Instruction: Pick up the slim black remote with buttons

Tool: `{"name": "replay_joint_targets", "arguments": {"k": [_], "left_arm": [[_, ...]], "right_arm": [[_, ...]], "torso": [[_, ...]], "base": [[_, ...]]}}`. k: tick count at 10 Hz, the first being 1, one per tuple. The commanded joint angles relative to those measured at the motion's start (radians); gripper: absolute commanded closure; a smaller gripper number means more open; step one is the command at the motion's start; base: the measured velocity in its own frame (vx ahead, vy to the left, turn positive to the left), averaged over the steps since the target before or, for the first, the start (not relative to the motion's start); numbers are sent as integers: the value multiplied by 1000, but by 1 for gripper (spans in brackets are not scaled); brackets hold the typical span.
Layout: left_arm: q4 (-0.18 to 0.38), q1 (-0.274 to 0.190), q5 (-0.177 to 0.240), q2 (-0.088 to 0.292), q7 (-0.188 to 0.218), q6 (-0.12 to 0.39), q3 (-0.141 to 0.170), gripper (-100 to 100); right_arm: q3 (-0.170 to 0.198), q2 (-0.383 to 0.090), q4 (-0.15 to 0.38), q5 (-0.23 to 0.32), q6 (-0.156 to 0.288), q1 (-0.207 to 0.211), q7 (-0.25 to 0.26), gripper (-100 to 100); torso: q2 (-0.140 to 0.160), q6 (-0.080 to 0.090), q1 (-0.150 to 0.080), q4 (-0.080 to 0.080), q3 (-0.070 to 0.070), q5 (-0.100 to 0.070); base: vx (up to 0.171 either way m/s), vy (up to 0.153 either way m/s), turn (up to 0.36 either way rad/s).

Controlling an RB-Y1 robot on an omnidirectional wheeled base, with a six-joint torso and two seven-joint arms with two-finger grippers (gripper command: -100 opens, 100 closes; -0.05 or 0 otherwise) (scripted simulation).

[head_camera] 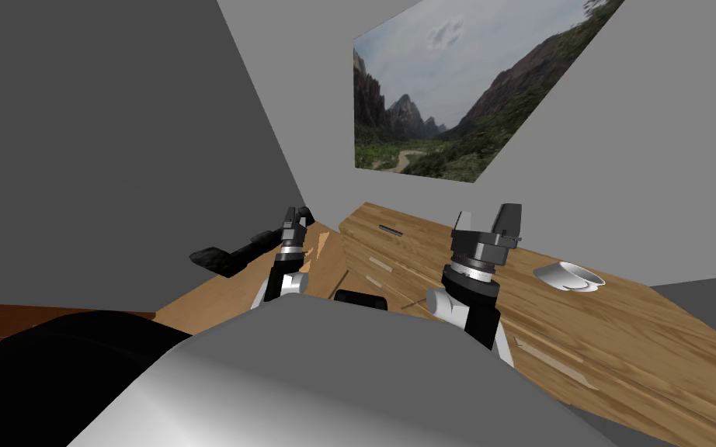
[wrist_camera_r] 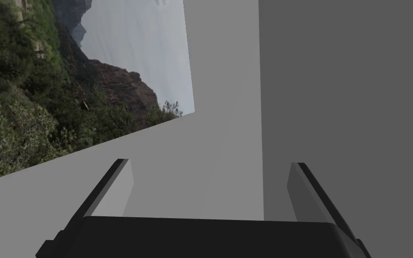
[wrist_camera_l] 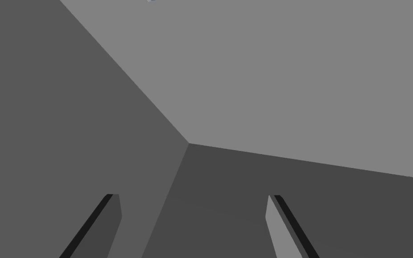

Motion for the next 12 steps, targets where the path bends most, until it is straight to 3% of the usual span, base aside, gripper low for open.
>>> {"name": "replay_joint_targets", "arguments": {"k": [1, 8, 9, 12], "left_arm": [[0, 0, 0, 0, 0, 0, 0, 0], [0, 0, 0, 0, 0, 0, 0, 0], [0, 0, 0, 0, 0, 0, 0, 0], [0, 0, 0, 0, 0, 0, 0, 0]], "right_arm": [[-4, -44, 2, -1, 1, 4, -6, -100], [-38, -239, 29, -4, 13, 28, -46, -100], [-38, -249, 29, -4, 13, 28, -46, -100], [-53, -347, 50, -3, 19, 43, -67, -100]], "torso": [[0, 0, 0, 0, 0, 0], [2, 0, 1, 0, 1, 0], [2, 0, 1, 0, 1, 0], [2, 0, 2, 0, 1, 0]], "base": [[-9, 6, 42], [-24, 15, 67], [-20, 15, 43], [-25, 26, 106]]}}
